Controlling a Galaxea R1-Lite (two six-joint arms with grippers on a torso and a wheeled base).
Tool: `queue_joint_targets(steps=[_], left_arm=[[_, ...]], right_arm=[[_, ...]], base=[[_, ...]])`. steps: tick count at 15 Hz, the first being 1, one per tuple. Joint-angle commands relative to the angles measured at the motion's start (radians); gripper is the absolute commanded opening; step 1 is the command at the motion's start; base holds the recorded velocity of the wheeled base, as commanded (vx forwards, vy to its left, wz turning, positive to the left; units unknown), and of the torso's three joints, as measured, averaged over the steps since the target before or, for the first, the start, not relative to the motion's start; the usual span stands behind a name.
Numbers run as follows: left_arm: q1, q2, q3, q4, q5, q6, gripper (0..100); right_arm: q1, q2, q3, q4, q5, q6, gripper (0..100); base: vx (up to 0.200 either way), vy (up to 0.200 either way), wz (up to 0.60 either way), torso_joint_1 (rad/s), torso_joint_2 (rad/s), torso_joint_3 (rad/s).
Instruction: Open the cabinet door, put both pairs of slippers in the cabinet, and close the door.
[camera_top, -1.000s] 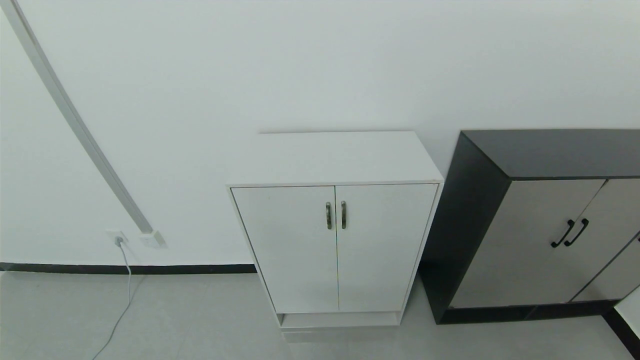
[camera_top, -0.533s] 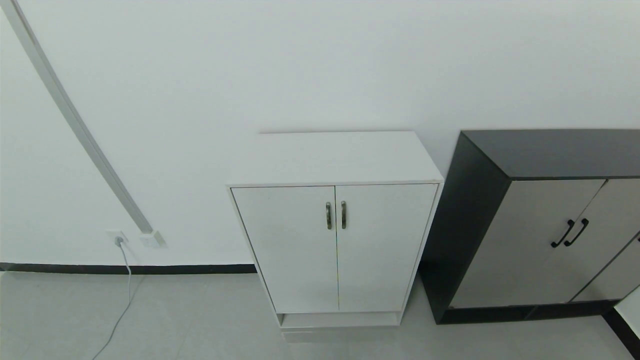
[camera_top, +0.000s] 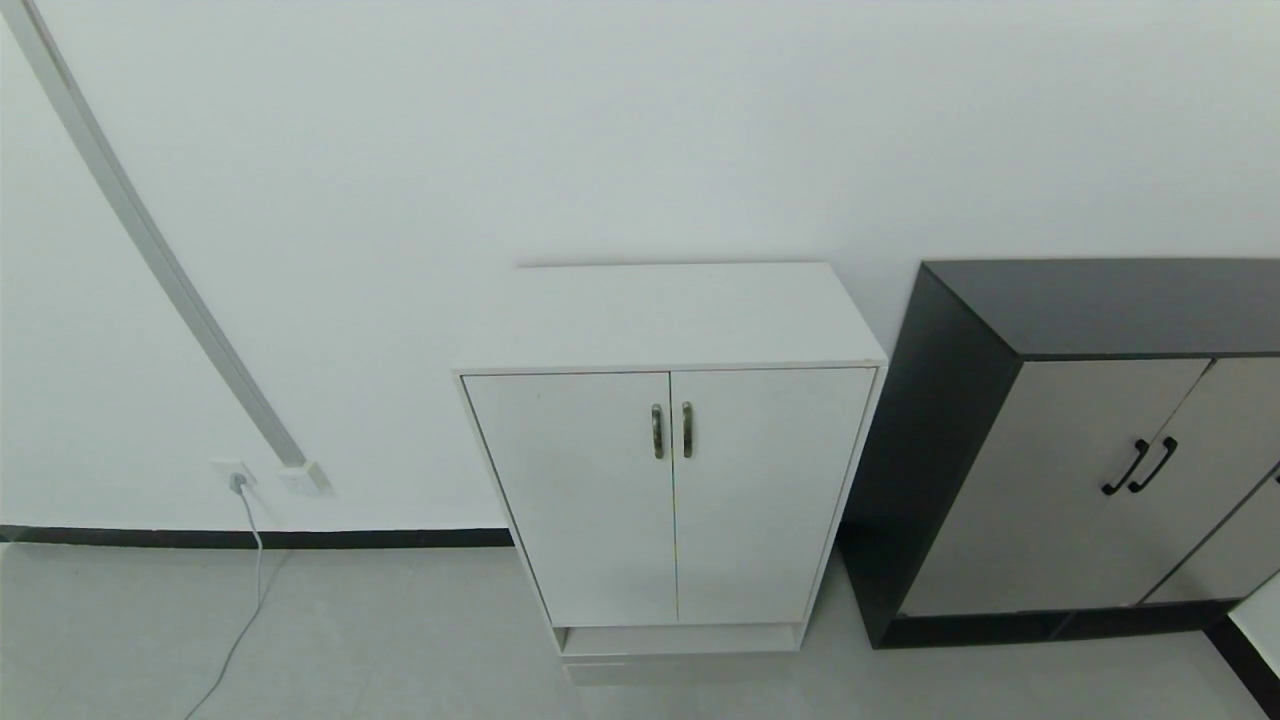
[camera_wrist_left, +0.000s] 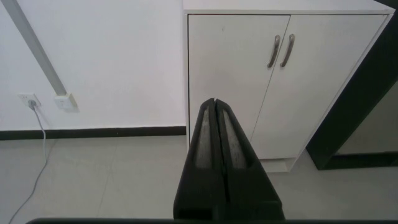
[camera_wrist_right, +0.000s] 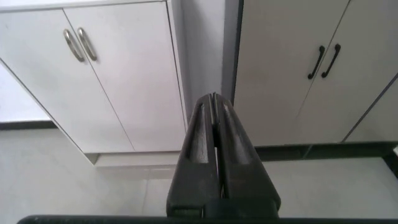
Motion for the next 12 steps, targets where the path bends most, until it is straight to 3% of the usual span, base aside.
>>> queue_joint_targets(steps=[1, 12], left_arm=[[0.0, 0.0, 0.0, 0.0, 0.0, -0.001, 0], [0.0, 0.0, 0.0, 0.0, 0.003, 0.0, 0]], right_arm=[[0.0, -0.009, 0.0, -0.001, -0.017, 0.027, 0], [-0.002, -0.009, 0.0, -0.004, -0.029, 0.033, 0]], base=[[0.0, 0.0, 0.0, 0.0, 0.0, 0.0], [0.0, 0.0, 0.0, 0.0, 0.0, 0.0]])
